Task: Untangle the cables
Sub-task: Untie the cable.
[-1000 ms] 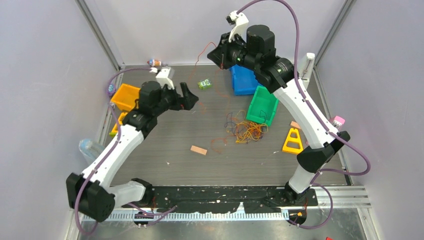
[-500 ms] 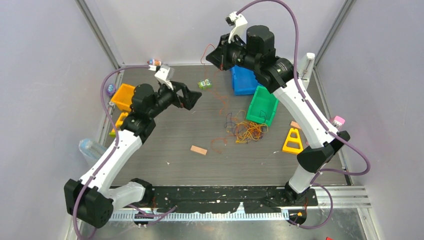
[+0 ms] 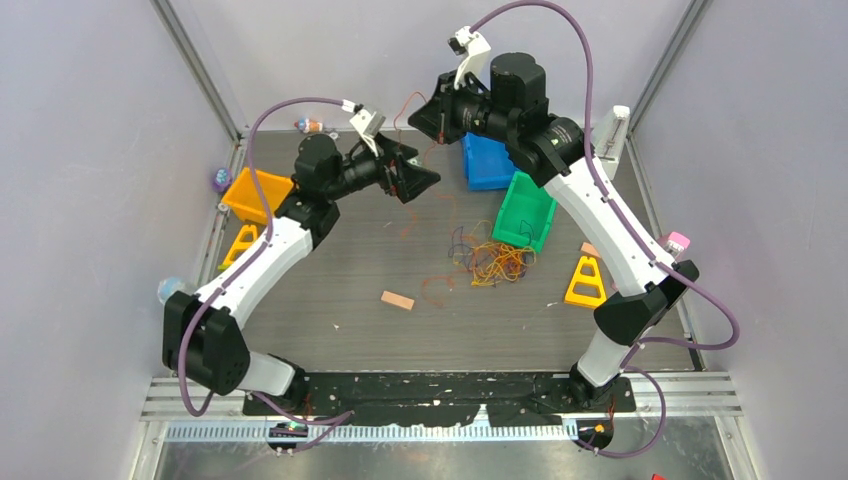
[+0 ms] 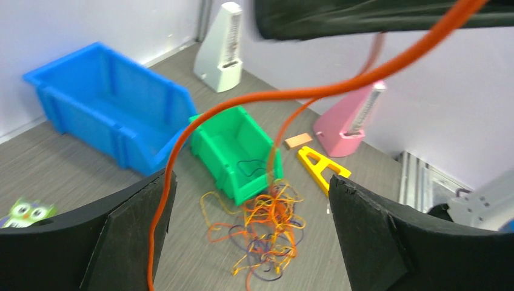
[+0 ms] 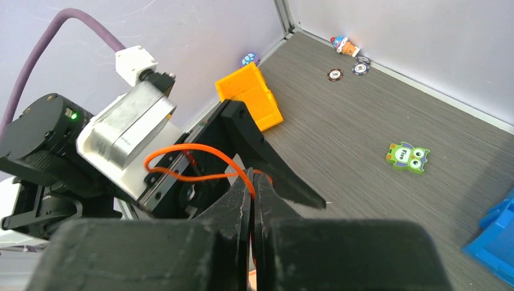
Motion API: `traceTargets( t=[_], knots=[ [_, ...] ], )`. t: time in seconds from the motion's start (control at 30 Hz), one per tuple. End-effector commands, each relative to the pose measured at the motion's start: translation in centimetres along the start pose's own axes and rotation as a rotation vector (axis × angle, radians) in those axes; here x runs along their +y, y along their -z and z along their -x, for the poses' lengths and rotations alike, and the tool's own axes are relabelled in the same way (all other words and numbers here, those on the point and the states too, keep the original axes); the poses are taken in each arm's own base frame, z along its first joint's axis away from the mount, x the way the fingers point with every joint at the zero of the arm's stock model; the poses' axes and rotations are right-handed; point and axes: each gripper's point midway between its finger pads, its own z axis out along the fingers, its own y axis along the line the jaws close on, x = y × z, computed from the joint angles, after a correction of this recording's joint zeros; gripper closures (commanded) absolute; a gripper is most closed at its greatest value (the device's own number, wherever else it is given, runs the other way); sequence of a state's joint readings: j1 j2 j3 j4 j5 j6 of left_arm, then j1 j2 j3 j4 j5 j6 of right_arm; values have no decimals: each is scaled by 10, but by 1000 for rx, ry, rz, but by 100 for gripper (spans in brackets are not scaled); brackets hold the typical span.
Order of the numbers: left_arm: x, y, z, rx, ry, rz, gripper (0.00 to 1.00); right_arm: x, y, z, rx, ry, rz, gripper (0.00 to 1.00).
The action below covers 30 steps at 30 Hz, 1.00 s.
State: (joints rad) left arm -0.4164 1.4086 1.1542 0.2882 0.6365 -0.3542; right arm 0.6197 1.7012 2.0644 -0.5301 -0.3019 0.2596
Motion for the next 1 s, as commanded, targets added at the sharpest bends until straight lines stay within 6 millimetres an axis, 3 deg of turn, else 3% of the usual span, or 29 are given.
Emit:
traceTargets(
  t=[0.0, 0.03, 0.1, 0.13, 0.17, 0.2, 0.23, 0.3, 0.33, 0.37, 0.4, 0.43, 0.47, 0.5, 0.53, 0.57, 0.6, 0.63, 0.67, 0.7, 0.77, 0.87, 0.93, 0.97],
  knots=[
    [-41, -11, 20, -30, -87, -165, 6, 18, 18, 30, -90, 16, 47, 95],
    [-42, -13, 15, -19, -86, -173, 9, 19, 18, 30, -90, 14, 49, 95],
    [-42, -17, 10, -6, -80, -173, 30, 19, 18, 32, -93, 13, 48, 95],
    [-39, -18, 7, 9, -68, -163, 49, 19, 19, 32, -95, 12, 48, 95],
    [-36, -20, 6, 18, -62, -150, 78, 19, 19, 33, -97, 12, 46, 95],
    [-31, -21, 4, 30, -54, -123, 98, 18, 19, 33, -97, 11, 40, 95],
    [-25, -23, 4, 35, -49, -94, 100, 17, 20, 34, -101, 13, 33, 93],
    [-18, -24, 4, 43, -35, -50, 100, 12, 22, 31, -102, 8, 7, 61],
    [-12, -24, 7, 44, -23, -14, 100, 2, 20, 22, -89, -1, -34, 33],
    [-6, -23, 9, 49, 1, 15, 100, 0, 26, 23, -100, -3, -52, 24],
    [0, -23, 12, 51, 30, 37, 100, -17, 20, 4, -79, -18, -100, 16],
    [8, -21, 19, 44, 61, 57, 100, -18, 31, 4, -101, -29, -111, 13],
    [11, -18, 26, 32, 94, 58, 100, -38, 24, -25, -86, -47, -144, 8],
    [10, -16, 36, 17, 118, 39, 100, -36, 38, -22, -130, -60, -141, 3],
    [10, -13, 44, -2, 134, 28, 100, -46, 42, -42, -158, -82, -145, 1],
    [9, -10, 51, -19, 141, 19, 100, -62, 37, -85, -108, -107, -162, 4],
    [7, -7, 59, -34, 139, 16, 100, -56, 41, -77, -177, -90, -117, 4],
    [6, -5, 66, -41, 137, 18, 100, -64, 37, -110, -130, -99, -112, 5],
    [4, -3, 72, -45, 136, 21, 100, -58, 31, -116, -138, -85, -54, 5],
    [2, -2, 77, -46, 137, 22, 100, -57, 26, -143, -88, -95, -16, 4],
    [-1, 2, 86, -48, 147, 25, 100, -57, 13, -169, -74, -85, 39, 3],
    [-4, 7, 107, -87, 188, 3, 100, -74, -9, -225, 23, -114, -6, 2],
    [-4, 13, 122, -126, 215, -16, 100, -91, -22, -257, 104, -157, -66, 22],
    [-3, 16, 130, -144, 220, -23, 100, -102, -24, -268, 133, -179, -117, 40]
  ],
)
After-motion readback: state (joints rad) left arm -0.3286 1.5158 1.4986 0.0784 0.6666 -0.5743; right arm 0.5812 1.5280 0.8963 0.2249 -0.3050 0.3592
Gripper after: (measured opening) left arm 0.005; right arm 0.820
